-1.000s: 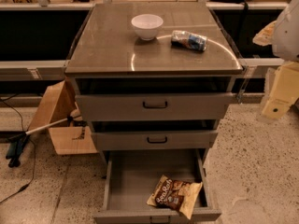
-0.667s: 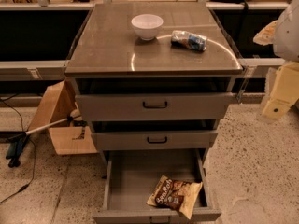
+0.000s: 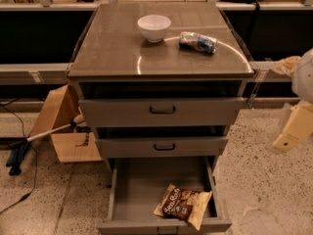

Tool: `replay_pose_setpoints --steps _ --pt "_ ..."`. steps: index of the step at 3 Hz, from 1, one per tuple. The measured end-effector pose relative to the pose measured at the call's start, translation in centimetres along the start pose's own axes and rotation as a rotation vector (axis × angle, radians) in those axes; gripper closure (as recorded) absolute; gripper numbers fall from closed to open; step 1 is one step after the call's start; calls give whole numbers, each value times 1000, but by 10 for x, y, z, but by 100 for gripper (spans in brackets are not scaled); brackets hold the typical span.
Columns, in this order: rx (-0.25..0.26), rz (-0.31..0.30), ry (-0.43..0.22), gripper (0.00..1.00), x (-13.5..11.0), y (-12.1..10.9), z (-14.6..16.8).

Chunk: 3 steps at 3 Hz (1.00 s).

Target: Pick brown chip bag from bottom drawer and place on counter

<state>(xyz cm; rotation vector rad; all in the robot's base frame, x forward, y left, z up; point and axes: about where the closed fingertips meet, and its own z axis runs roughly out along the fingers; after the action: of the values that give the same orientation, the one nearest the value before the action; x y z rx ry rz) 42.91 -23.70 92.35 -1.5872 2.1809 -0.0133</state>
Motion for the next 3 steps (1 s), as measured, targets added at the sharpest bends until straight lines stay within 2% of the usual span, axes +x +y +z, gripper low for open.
replay_pose_setpoints --steps 1,2,3 --pt "21 42 -40 0 25 5 35" --pt "35 99 -61 0 52 14 83" --pt "19 132 -64 0 65 23 112"
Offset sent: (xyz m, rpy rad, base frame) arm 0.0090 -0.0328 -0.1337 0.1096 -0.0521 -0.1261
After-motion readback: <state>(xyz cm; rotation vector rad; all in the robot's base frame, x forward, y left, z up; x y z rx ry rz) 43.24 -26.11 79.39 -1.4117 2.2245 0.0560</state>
